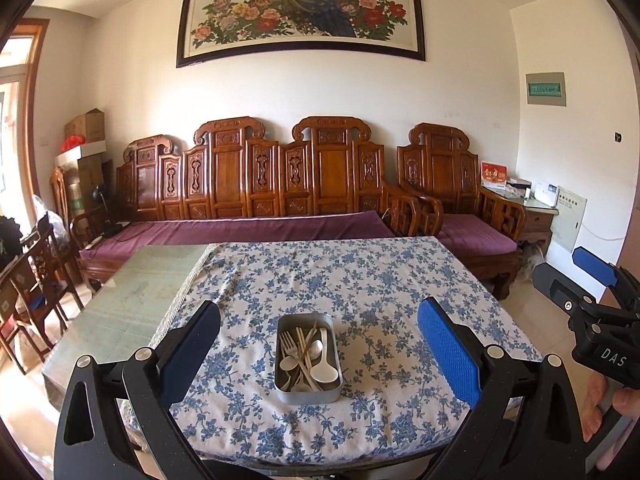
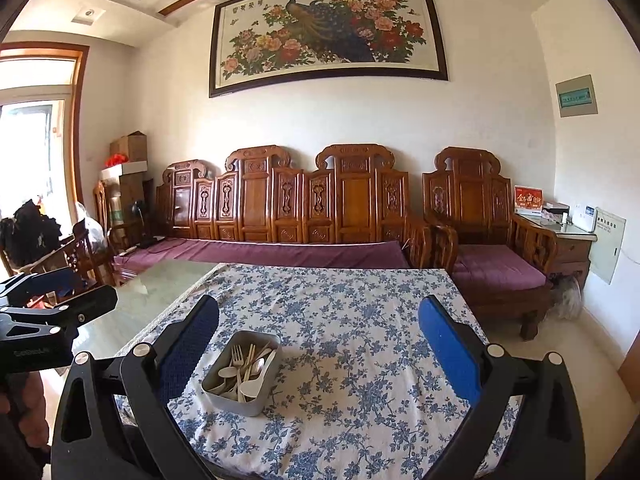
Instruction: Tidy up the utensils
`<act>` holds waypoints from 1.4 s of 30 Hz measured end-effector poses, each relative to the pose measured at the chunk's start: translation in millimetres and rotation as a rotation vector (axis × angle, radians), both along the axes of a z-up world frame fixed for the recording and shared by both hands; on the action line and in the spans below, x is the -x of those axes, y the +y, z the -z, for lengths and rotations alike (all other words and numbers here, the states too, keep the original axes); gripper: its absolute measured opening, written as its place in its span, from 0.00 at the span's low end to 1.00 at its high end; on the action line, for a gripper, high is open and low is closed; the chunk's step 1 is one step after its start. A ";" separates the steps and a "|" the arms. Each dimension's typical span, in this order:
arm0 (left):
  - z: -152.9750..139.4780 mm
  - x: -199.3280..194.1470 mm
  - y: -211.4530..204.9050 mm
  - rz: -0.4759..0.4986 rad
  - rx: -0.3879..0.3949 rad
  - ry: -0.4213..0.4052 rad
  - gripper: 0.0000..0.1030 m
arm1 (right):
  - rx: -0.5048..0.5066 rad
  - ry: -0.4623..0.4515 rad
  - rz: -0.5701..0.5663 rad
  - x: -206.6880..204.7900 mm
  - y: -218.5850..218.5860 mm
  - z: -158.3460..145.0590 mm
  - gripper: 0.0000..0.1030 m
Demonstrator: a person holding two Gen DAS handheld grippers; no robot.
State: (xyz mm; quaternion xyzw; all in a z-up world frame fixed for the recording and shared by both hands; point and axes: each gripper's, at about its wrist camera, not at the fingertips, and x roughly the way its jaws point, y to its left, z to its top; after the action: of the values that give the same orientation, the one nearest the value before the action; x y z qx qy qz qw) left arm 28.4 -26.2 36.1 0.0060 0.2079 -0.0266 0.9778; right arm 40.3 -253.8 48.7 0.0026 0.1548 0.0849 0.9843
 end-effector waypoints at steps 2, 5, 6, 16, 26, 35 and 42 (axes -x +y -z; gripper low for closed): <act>0.5 0.5 -0.2 0.000 0.000 0.000 0.93 | -0.001 -0.001 -0.001 0.5 -0.4 -0.2 0.98; 1.0 1.0 0.1 0.001 -0.001 0.000 0.93 | -0.001 -0.001 -0.002 -0.7 -0.1 0.4 0.98; 0.7 1.0 0.1 0.000 -0.001 0.000 0.93 | -0.001 -0.002 -0.002 -0.3 0.1 0.3 0.98; 0.4 3.1 0.0 -0.001 -0.002 -0.005 0.93 | -0.001 -0.001 -0.006 0.8 0.8 2.4 0.98; 0.5 3.7 0.1 -0.001 -0.003 -0.009 0.93 | -0.002 0.000 -0.005 0.5 1.0 2.6 0.98; 0.3 4.3 0.4 0.000 -0.002 -0.009 0.93 | 0.000 0.000 -0.006 1.1 1.8 2.1 0.98; 0.6 4.7 0.2 0.000 -0.003 -0.011 0.93 | 0.000 0.000 -0.004 0.0 1.9 1.3 0.98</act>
State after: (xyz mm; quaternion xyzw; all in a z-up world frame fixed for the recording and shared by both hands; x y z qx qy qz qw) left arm 23.7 -26.0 35.5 0.0076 0.2026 -0.0264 0.9789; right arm 40.2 -251.9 47.4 0.0021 0.1549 0.0869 0.9841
